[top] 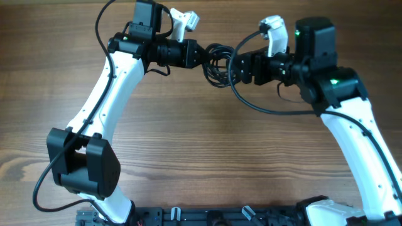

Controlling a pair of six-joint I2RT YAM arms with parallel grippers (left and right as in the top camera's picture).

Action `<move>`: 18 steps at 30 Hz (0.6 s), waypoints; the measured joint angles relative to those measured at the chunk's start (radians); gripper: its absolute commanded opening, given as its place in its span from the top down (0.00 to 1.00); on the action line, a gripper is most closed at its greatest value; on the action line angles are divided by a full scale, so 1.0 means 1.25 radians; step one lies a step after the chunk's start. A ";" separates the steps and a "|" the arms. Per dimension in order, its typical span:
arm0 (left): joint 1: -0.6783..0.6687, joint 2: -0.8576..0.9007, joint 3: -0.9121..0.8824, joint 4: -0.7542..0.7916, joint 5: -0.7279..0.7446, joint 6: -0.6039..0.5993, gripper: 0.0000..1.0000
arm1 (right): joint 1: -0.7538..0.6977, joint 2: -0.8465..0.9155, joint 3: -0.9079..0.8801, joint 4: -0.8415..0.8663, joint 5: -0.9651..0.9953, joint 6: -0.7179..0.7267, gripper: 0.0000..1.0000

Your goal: Untangle cables

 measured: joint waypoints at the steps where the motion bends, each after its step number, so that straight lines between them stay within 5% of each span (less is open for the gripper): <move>1: 0.001 0.000 0.000 0.000 0.016 0.000 0.96 | 0.007 0.013 0.000 0.002 0.000 0.004 0.29; 5: 0.016 0.000 0.000 -0.001 0.033 -0.004 0.96 | 0.031 0.063 0.000 0.026 0.020 0.003 0.52; 13: 0.020 0.000 0.000 0.009 0.052 -0.074 0.96 | 0.032 0.126 0.000 0.030 0.056 0.009 0.69; 18: 0.050 0.003 -0.004 0.142 0.211 -0.166 0.96 | 0.042 0.179 0.004 0.067 0.072 0.072 0.82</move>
